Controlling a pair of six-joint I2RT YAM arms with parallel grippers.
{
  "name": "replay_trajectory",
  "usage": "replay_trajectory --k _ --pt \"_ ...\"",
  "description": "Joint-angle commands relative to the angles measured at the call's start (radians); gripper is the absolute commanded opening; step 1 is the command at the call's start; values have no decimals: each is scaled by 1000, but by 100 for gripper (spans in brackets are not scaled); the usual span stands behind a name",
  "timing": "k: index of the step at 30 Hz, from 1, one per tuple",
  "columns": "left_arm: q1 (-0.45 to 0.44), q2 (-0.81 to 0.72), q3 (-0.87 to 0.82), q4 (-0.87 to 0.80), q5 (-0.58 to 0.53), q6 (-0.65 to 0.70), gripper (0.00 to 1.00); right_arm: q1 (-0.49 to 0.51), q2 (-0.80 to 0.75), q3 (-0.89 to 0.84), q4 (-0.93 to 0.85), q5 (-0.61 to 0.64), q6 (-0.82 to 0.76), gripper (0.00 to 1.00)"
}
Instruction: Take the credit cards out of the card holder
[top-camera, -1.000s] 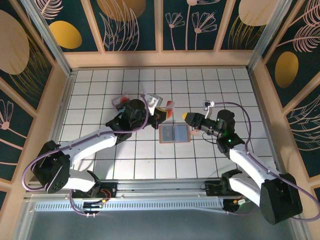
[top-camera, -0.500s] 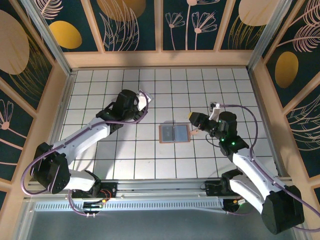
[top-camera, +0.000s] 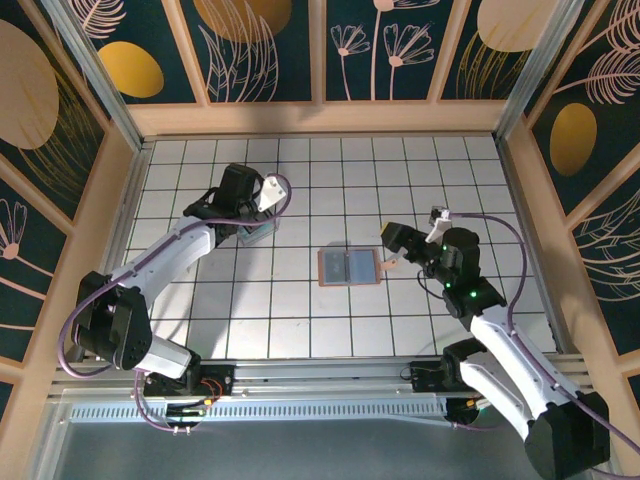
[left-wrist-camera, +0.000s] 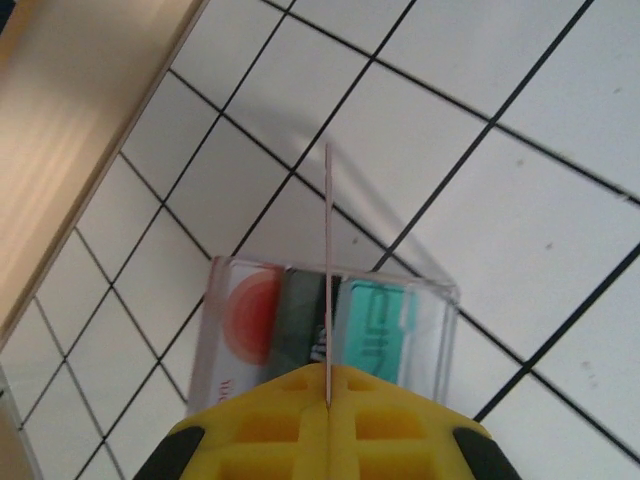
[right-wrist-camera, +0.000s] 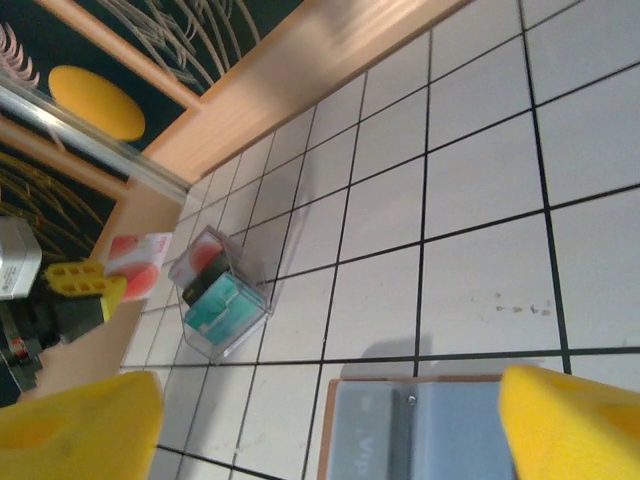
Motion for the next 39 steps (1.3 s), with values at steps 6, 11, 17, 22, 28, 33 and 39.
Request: replay_trajectory --k 6,11,17,22,28,33,39 --pt "86 0 -8 32 -10 148 0 1 -29 60 -89 131 -12 99" --pt "130 48 6 36 -4 178 0 1 -28 74 -122 180 -8 99" --pt "152 97 5 45 13 189 0 0 -29 104 -172 236 -9 99" --pt "175 117 5 45 14 202 0 1 -32 121 -186 271 -18 99" --pt "194 134 9 48 15 218 0 0 -33 146 -208 307 -35 99" --pt "200 167 18 43 17 233 0 0 -36 151 -215 321 -32 99" --pt "208 205 36 37 11 247 0 0 -39 148 -217 323 -28 99"
